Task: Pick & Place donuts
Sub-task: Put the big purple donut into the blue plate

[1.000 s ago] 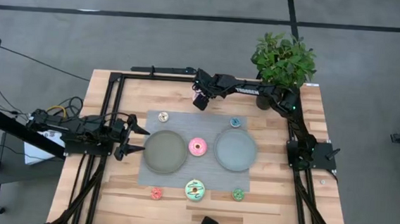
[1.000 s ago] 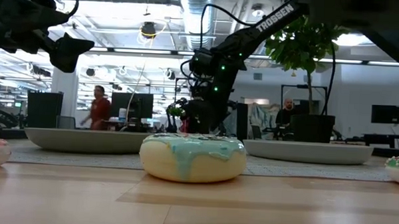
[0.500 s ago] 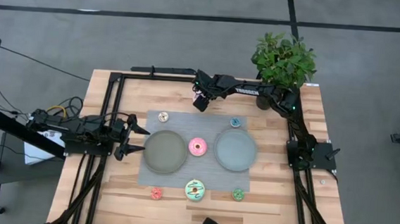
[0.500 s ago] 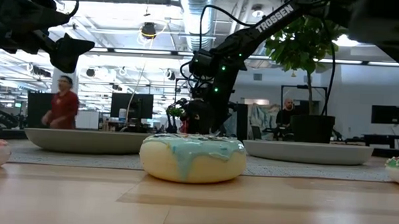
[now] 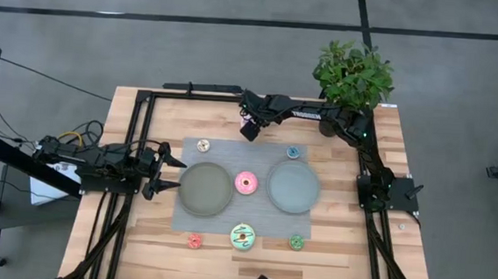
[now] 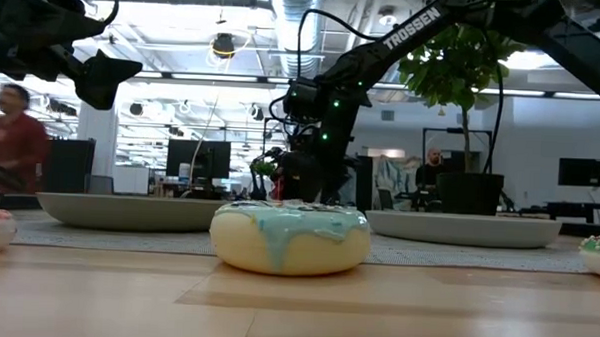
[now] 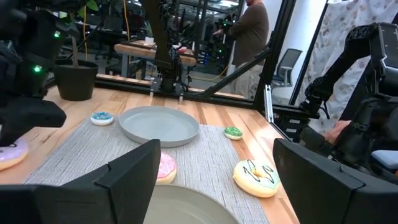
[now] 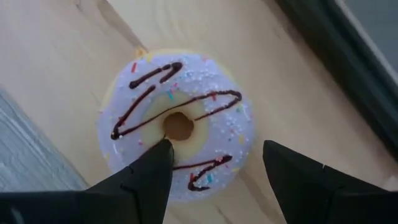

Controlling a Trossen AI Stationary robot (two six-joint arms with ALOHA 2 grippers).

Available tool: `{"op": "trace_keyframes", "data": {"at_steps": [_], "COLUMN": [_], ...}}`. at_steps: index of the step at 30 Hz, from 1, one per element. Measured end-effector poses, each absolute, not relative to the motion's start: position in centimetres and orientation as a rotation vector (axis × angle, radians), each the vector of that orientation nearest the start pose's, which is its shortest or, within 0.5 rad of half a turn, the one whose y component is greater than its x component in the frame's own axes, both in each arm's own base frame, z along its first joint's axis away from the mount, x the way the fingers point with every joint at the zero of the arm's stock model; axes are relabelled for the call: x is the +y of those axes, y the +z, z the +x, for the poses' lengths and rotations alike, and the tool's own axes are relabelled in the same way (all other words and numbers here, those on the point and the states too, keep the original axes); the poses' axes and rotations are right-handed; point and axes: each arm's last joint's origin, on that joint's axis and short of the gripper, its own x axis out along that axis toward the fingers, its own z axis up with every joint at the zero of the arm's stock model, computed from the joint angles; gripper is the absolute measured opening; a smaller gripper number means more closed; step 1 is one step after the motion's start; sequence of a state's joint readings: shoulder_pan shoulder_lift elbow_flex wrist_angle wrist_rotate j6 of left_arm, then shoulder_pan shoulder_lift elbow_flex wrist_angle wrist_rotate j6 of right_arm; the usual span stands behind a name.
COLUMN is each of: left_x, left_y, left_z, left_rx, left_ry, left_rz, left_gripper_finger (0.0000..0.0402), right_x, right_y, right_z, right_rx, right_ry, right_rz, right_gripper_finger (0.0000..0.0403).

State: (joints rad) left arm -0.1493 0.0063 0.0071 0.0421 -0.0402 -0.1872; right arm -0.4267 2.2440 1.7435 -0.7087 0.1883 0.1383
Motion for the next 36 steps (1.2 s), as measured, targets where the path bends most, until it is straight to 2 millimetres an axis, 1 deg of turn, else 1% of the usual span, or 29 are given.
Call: {"op": "trace_keyframes", "data": {"at_steps": [4, 9, 14, 23, 31, 36], "left_x": [-1.3, -1.3, -1.3, -1.3, -1.3, -1.3], "left_y": [16.9, 16.9, 16.9, 16.9, 16.9, 16.9], "left_z": [9.7, 9.7, 9.7, 9.7, 9.7, 9.7], "left_rx": [-0.032, -0.032, -0.031, -0.032, -0.032, -0.031], "left_ry": [-0.113, -0.114, -0.114, -0.114, -0.114, -0.114], "left_rz": [-0.199, -0.201, -0.201, -0.202, -0.196, -0.194], "left_gripper_finger": [0.0304, 0.0304, 0.0304, 0.0304, 0.0304, 0.0304], "right_x": [-19.4, -18.8, -18.7, -18.7, -18.7, -18.3], "right_y": [15.3, 15.3, 15.3, 15.3, 15.5, 16.7], "right_z": [41.5, 41.4, 41.4, 41.4, 41.4, 41.7], "right_rx": [1.225, 1.264, 1.269, 1.267, 1.267, 1.252], "right_ry": [-0.622, -0.609, -0.605, -0.596, -0.605, -0.599], "right_rz": [0.291, 0.284, 0.276, 0.260, 0.246, 0.226], "right_gripper_finger": [0.0205, 0.0163, 0.0139, 0.0119, 0.0116, 0.0115]}}
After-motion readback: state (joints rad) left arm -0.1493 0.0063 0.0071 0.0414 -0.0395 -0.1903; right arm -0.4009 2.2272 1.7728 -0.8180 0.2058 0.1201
